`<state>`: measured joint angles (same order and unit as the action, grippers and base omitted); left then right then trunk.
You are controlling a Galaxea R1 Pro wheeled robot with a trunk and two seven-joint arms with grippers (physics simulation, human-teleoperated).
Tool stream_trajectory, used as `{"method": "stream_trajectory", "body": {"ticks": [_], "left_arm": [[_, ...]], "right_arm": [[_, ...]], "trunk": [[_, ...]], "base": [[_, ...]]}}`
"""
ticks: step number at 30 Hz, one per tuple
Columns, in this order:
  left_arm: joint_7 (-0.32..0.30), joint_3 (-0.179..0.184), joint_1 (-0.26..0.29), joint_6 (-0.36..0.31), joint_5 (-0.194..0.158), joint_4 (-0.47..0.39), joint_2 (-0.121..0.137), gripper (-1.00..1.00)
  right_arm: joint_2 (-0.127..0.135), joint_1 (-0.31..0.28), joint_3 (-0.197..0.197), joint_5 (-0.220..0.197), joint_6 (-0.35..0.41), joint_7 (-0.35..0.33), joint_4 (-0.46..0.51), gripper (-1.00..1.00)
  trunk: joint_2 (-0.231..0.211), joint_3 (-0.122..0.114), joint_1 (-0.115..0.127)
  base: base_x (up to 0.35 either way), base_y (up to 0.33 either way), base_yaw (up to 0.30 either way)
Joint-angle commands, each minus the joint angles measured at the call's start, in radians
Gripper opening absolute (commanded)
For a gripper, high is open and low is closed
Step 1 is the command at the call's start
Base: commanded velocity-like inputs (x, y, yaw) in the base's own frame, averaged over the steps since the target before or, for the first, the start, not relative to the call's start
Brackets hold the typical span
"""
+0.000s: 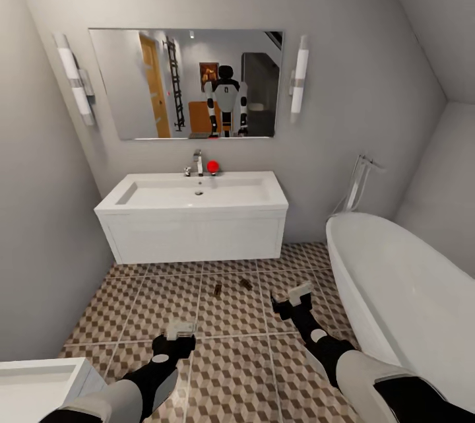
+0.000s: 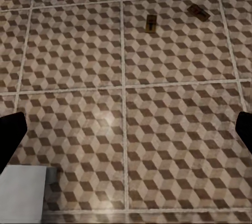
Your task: Take the four mousetraps from the cabinet in the bathroom and place them on the bathroom floor. Make sure all four end up on the same floor surface, and ensure that at least two of them are either under or directly next to the same bathroom sink.
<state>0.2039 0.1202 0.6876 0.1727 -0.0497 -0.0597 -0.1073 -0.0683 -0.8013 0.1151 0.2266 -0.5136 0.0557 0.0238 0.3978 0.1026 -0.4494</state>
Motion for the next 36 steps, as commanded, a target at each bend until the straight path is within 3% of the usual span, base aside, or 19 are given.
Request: {"method": "stream_trajectory", "body": {"ticks": [1,9,13,14,19,25,30,36], "left_arm": [[0.005,0.009,0.001,0.004,-0.005,0.008,0.000,1.00],[0.003,0.009,-0.023,0.029,-0.004,0.071,0.001,1.00],[0.003,0.009,-0.072,0.192,-0.004,0.107,0.005,1.00],[0.004,0.009,-0.099,0.283,-0.004,0.119,0.009,1.00],[0.004,0.009,-0.188,0.479,-0.004,0.134,0.036,1.00],[-0.027,0.009,-0.265,0.545,-0.002,0.137,0.073,1.00],[-0.178,0.009,-0.326,0.621,-0.003,0.138,0.112,1.00],[-0.227,0.009,-0.357,0.641,-0.004,0.138,0.121,1.00]], "right_arm": [[0.000,0.004,0.007,0.000,-0.004,0.006,-0.001,1.00],[0.001,0.081,0.007,0.000,-0.059,0.005,-0.002,1.00],[0.002,0.115,0.006,0.000,-0.107,0.005,-0.002,1.00],[0.002,0.128,0.006,0.000,-0.122,0.006,-0.002,1.00],[0.001,0.171,0.006,0.000,-0.145,0.006,-0.002,1.00],[0.001,0.213,0.007,0.000,-0.179,0.006,-0.002,1.00],[0.014,0.281,0.007,0.000,-0.257,0.006,-0.003,1.00],[0.041,0.342,0.006,-0.001,-0.329,0.007,-0.004,1.00]], "trunk": [[0.002,0.002,-0.001],[0.002,0.002,-0.001],[0.002,0.002,-0.001],[0.002,0.002,-0.001],[0.002,0.002,-0.001],[0.002,0.002,-0.001],[0.002,0.002,-0.001],[0.002,0.002,-0.001]], "base": [[0.000,0.000,0.000],[0.000,0.000,0.000],[0.000,0.000,0.000],[0.000,0.000,0.000],[0.000,0.000,0.000],[0.000,0.000,0.000],[0.000,0.000,0.000],[0.000,0.000,0.000]]}}
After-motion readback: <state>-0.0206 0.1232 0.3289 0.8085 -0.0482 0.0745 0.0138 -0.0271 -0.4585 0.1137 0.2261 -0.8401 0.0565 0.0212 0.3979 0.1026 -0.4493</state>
